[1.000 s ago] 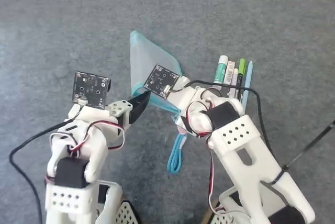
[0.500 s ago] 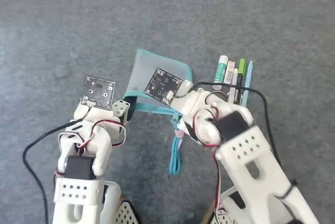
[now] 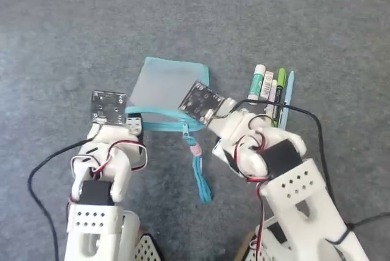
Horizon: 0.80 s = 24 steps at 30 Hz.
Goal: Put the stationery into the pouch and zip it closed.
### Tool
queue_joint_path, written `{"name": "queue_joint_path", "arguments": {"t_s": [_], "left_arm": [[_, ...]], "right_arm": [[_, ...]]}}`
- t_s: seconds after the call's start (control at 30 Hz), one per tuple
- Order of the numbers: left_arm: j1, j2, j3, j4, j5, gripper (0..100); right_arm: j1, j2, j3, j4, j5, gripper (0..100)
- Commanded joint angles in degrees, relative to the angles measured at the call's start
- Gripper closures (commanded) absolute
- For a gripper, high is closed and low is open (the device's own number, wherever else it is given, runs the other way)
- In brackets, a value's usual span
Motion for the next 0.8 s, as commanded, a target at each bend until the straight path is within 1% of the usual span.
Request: {"name": "queue_joint_path", "arguments": {"t_s": [0.0, 0.13, 0.23, 0.33, 0.6, 0.77], "left_arm": [[-3.43, -0.53, -0.57, -2.02, 4.31, 99], [-4.4, -0.53, -0.57, -2.02, 6.42, 99], [-4.4, -0.53, -0.57, -1.93, 6.33, 99], [-4.4, -0.53, -0.48, -1.85, 6.15, 99], [-4.31, -0.53, 0.22, -1.93, 6.07, 99], [-4.4, -0.88, 0.22, -1.93, 6.07, 99]], "right_arm": [[5.41, -1.98, -2.46, 1.98, -2.9, 79.4], [9.54, -1.8, -3.6, 3.56, -8.97, 82.7], [12.53, 2.77, -4.31, 3.65, -11.69, 83.1], [16.13, 12.88, -7.65, 3.21, -14.15, 82.9], [24.66, 38.02, -23.47, 3.03, -22.24, 82.9], [28.53, 48.84, -26.64, -0.22, -22.59, 83.1]]}}
